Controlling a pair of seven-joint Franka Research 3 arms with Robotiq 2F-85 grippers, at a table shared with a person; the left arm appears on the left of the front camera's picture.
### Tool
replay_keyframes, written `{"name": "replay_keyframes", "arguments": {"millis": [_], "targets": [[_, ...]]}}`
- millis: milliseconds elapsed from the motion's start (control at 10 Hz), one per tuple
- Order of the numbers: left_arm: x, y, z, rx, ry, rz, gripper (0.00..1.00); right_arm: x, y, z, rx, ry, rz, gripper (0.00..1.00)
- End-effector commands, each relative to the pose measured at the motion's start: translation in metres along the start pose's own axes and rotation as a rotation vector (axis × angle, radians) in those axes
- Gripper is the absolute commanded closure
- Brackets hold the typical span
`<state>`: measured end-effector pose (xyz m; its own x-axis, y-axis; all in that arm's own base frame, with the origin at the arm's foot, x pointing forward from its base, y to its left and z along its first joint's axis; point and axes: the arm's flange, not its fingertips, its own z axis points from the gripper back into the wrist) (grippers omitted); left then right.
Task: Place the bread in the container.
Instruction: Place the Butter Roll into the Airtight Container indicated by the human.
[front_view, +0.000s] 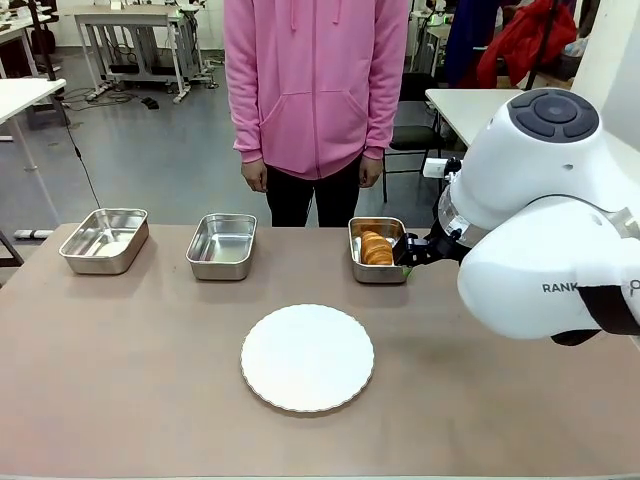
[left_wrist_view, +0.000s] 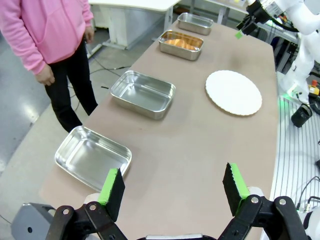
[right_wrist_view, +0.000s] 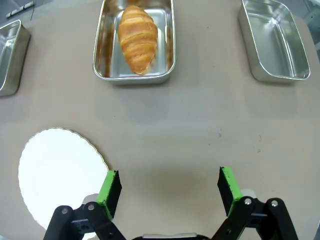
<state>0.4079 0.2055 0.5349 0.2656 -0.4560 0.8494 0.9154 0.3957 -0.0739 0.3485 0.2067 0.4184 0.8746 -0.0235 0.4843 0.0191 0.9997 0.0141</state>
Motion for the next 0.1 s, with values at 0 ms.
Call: {"name": "replay_keyframes", "arguments": {"millis": [0], "targets": [[0.0002, -0.0010, 0.0006, 0.000, -0.006, -0.017, 0.00, -0.0010, -0.0018, 0.0011, 0.003, -0.002, -0.007, 0.00]]}}
